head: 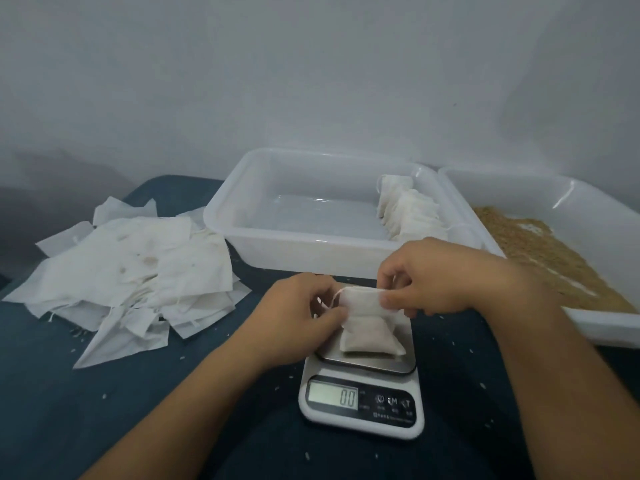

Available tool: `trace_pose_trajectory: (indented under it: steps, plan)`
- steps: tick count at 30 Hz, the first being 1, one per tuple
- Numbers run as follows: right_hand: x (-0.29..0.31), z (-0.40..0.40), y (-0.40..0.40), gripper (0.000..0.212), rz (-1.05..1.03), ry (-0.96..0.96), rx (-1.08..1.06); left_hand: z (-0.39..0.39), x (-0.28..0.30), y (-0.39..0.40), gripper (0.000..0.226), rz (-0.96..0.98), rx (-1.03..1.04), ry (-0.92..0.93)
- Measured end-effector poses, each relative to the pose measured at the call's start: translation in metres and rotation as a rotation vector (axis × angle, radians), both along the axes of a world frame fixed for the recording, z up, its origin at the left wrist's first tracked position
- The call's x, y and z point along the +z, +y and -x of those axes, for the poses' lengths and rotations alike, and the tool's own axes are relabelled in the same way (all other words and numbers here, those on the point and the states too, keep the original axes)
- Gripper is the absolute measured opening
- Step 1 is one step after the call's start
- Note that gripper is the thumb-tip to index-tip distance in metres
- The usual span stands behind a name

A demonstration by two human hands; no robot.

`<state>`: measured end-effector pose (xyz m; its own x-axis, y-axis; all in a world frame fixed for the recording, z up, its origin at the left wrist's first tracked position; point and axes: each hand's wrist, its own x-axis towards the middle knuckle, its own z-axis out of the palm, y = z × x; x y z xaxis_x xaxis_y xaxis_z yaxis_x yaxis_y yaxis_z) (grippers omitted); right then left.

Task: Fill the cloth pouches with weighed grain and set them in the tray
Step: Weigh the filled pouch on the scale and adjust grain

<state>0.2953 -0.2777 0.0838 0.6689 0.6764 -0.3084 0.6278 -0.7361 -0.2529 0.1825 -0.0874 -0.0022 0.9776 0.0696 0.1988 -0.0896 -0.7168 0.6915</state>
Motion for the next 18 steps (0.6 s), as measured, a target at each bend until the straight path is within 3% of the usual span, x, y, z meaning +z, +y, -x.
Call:
trace_pose_trajectory:
  steps: [3, 7, 14, 18]
  plan:
    - [0.002, -0.002, -0.002, 0.008, -0.024, 0.001, -0.02, -0.003, -0.003, 0.005, 0.008, -0.018, 0.032, -0.054]
    - [0.018, 0.001, -0.013, 0.031, -0.065, -0.06, -0.06, -0.006, -0.004, 0.012, 0.008, 0.017, 0.139, -0.094]
    - [0.051, 0.01, -0.041, 0.013, -0.535, -0.152, -0.177, -0.013, -0.002, 0.027, 0.015, 0.276, 0.433, -0.137]
    - [0.055, 0.007, -0.053, 0.013, -0.559, -0.166, -0.238, -0.017, -0.006, 0.033, 0.018, 0.351, 0.484, -0.147]
